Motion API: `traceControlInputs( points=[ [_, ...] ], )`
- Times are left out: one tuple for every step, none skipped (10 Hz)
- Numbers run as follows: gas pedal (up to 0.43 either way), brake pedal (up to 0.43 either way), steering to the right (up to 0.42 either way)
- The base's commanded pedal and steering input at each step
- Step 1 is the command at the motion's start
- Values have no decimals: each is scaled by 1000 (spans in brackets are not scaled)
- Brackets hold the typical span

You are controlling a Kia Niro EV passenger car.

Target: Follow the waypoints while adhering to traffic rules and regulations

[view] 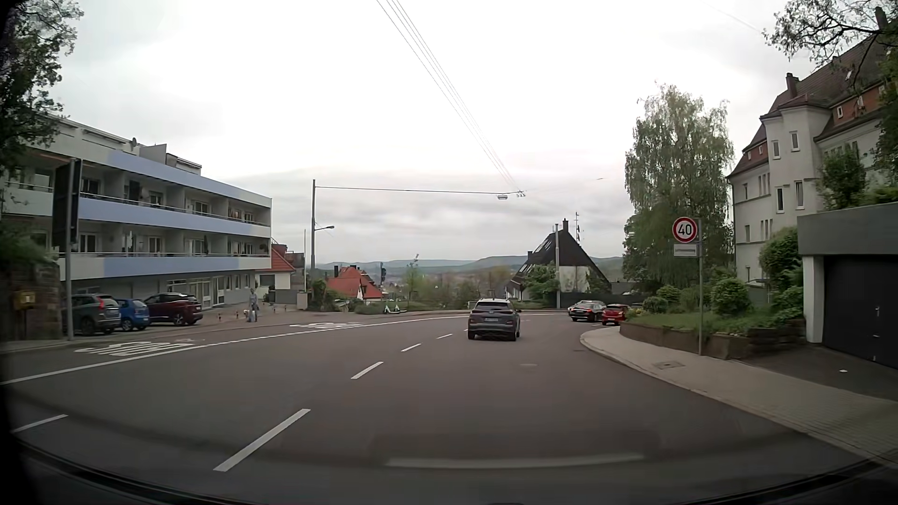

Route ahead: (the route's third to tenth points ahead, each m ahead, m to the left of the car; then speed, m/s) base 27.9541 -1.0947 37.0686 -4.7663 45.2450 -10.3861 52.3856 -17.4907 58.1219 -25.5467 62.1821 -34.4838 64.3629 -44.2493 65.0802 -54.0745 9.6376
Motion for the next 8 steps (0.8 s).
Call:
traceControlInputs(
  points=[
    [0,0,6],
    [0,0,10],
    [0,0,12],
    [0,0,12],
    [0,0,11],
    [0,0,11],
    [0,0,11],
    [0,0,11]
  ],
)
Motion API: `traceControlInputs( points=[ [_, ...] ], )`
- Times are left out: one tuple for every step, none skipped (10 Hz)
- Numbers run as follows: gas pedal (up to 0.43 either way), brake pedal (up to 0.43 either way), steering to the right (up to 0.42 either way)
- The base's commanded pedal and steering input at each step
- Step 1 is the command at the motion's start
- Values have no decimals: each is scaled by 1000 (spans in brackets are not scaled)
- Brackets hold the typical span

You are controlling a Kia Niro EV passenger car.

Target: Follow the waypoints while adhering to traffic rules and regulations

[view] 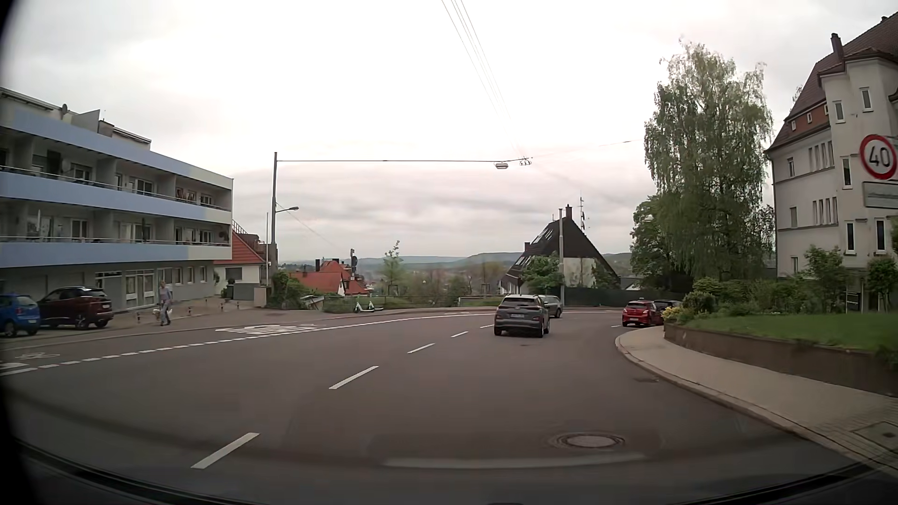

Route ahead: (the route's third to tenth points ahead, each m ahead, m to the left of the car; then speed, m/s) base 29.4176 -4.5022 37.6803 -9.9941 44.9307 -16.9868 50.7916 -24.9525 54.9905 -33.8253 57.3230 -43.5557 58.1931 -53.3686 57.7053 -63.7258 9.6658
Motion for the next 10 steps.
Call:
traceControlInputs(
  points=[
    [0,0,11],
    [0,0,12],
    [0,0,13],
    [0,0,17],
    [0,0,26],
    [0,0,43],
    [0,0,54],
    [0,0,56],
    [0,0,56],
    [0,0,56]
  ],
)
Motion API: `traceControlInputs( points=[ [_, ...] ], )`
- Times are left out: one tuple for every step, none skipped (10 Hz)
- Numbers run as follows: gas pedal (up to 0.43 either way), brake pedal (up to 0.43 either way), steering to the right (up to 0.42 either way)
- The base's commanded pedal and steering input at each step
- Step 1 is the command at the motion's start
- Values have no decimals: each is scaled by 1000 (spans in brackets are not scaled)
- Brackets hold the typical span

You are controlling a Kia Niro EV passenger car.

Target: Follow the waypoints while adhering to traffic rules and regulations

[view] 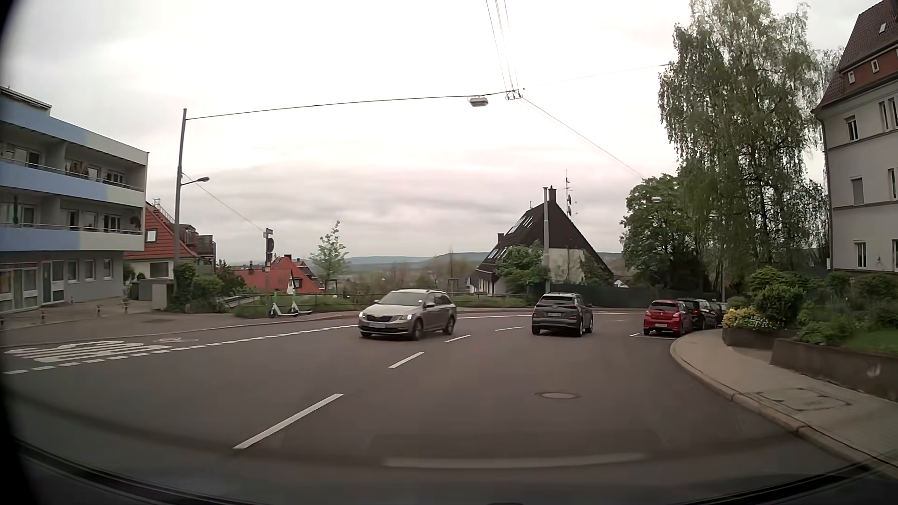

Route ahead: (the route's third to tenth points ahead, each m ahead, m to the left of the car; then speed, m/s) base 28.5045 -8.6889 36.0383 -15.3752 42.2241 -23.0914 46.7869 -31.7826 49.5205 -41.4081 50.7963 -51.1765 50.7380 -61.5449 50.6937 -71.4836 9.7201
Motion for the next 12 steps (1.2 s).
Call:
traceControlInputs(
  points=[
    [0,0,56],
    [0,0,56],
    [0,0,55],
    [0,0,55],
    [0,0,56],
    [0,0,56],
    [0,37,56],
    [0,73,56],
    [0,98,58],
    [0,104,63],
    [0,110,69],
    [0,116,77]
  ],
)
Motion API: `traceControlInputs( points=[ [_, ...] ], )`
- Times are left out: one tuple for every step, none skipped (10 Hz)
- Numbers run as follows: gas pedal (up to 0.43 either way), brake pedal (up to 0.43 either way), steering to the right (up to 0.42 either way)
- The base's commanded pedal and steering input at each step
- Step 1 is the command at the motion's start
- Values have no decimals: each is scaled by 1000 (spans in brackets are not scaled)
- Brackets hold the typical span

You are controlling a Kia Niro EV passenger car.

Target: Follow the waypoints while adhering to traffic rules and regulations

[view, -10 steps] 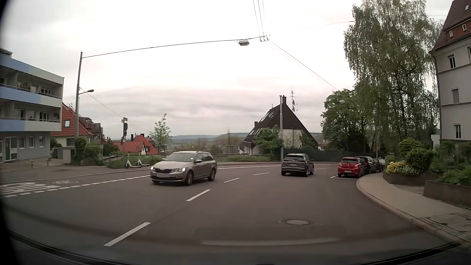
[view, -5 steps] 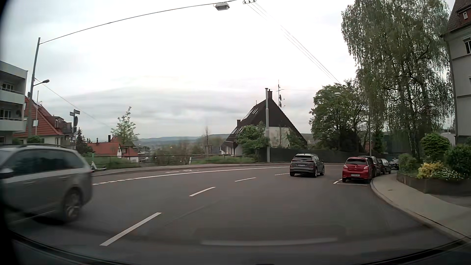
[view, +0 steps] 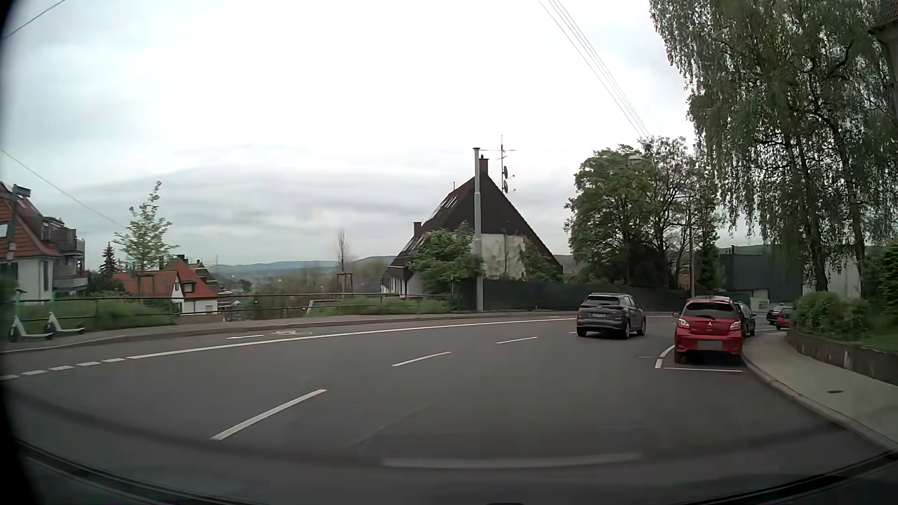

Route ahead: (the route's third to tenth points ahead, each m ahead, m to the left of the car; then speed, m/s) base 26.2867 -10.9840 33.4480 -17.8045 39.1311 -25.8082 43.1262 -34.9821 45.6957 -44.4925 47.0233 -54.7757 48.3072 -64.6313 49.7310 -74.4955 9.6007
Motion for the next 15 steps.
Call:
traceControlInputs(
  points=[
    [0,116,84],
    [0,116,91],
    [0,122,96],
    [0,122,99],
    [0,122,99],
    [0,128,99],
    [0,122,99],
    [0,128,98],
    [0,128,98],
    [0,128,97],
    [0,128,99],
    [0,128,106],
    [0,128,114],
    [0,128,126],
    [0,110,137]
  ],
)
